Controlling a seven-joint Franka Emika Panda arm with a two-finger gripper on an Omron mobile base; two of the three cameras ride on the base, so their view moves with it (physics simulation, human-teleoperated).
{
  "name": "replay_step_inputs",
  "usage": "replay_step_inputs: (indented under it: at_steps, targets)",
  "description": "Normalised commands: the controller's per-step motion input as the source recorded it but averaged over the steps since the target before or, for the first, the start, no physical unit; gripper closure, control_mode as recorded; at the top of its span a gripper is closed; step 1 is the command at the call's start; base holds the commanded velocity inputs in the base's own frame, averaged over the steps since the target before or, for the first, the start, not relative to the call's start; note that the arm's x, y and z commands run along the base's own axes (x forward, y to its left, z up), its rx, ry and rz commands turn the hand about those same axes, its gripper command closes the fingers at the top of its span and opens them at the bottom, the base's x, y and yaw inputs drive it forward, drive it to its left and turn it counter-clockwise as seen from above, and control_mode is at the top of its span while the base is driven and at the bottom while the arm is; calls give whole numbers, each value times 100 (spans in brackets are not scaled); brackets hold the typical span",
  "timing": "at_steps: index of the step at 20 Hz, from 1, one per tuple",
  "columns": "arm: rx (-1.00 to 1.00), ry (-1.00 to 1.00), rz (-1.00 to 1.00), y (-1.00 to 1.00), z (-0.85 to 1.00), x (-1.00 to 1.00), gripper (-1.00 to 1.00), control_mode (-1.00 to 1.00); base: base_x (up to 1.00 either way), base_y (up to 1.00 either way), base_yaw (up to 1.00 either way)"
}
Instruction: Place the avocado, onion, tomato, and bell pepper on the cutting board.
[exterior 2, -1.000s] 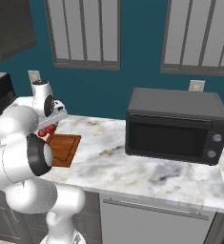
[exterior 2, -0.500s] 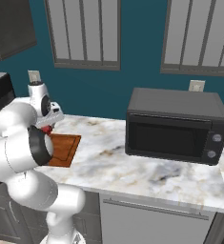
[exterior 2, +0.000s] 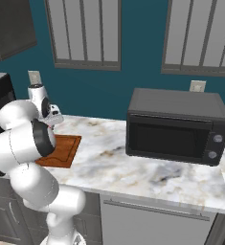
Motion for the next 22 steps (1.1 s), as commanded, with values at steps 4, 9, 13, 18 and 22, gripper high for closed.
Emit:
replay_step_inputs:
  at_steps: [4, 9, 13, 18, 22]
  targets:
    - [0, 1, -2, 0, -18, 21, 100, -100, 0, 0, 0]
    - [0, 3, -1, 0, -25, 17, 100, -100, 0, 0, 0]
    - [0, 4, -1, 0, -27, 11, 100, -100, 0, 0, 0]
    - [0, 2, -1, 0, -18, 2, 100, -100, 0, 0, 0]
    - [0, 1, -1, 0, -18, 0, 100, -100, 0, 0, 0]
